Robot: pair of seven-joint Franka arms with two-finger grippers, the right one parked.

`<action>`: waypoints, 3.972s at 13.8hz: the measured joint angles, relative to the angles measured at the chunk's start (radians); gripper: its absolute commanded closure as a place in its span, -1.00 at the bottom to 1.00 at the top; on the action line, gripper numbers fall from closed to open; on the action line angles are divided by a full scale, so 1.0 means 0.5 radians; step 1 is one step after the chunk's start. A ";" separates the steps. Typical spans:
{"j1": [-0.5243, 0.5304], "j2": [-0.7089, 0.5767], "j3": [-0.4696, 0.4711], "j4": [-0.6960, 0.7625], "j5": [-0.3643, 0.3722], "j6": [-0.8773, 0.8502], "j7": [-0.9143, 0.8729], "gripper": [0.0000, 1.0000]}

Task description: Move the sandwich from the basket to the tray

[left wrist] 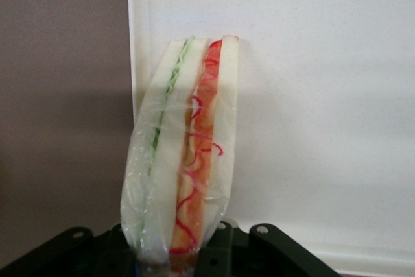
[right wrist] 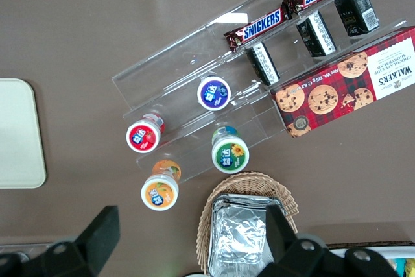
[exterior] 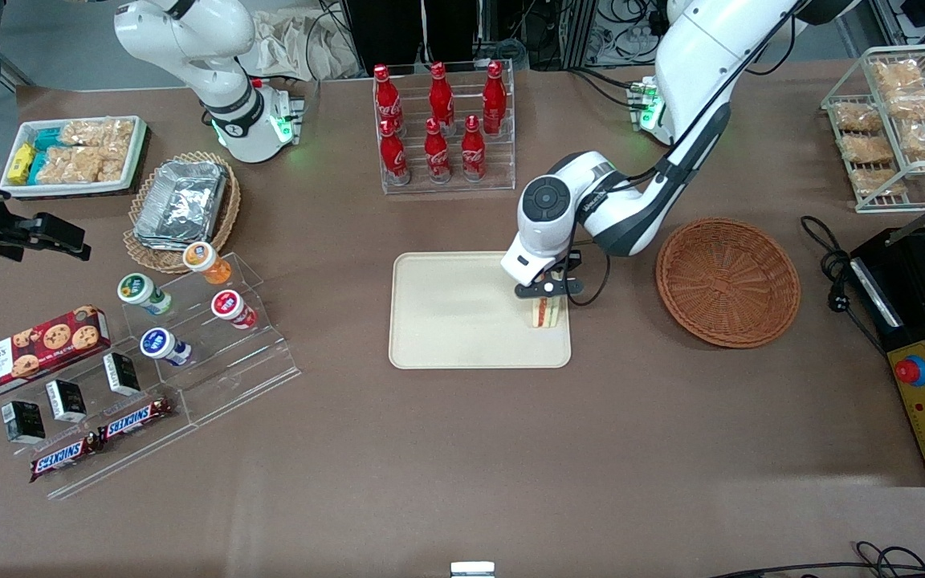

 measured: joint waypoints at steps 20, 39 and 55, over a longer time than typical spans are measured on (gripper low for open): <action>0.041 -0.555 0.001 0.147 -0.201 -0.470 -0.079 -1.00; 0.593 -1.041 0.482 0.335 -0.651 -1.109 1.541 -1.00; 0.301 -1.061 1.163 0.732 -0.650 -1.350 2.196 -1.00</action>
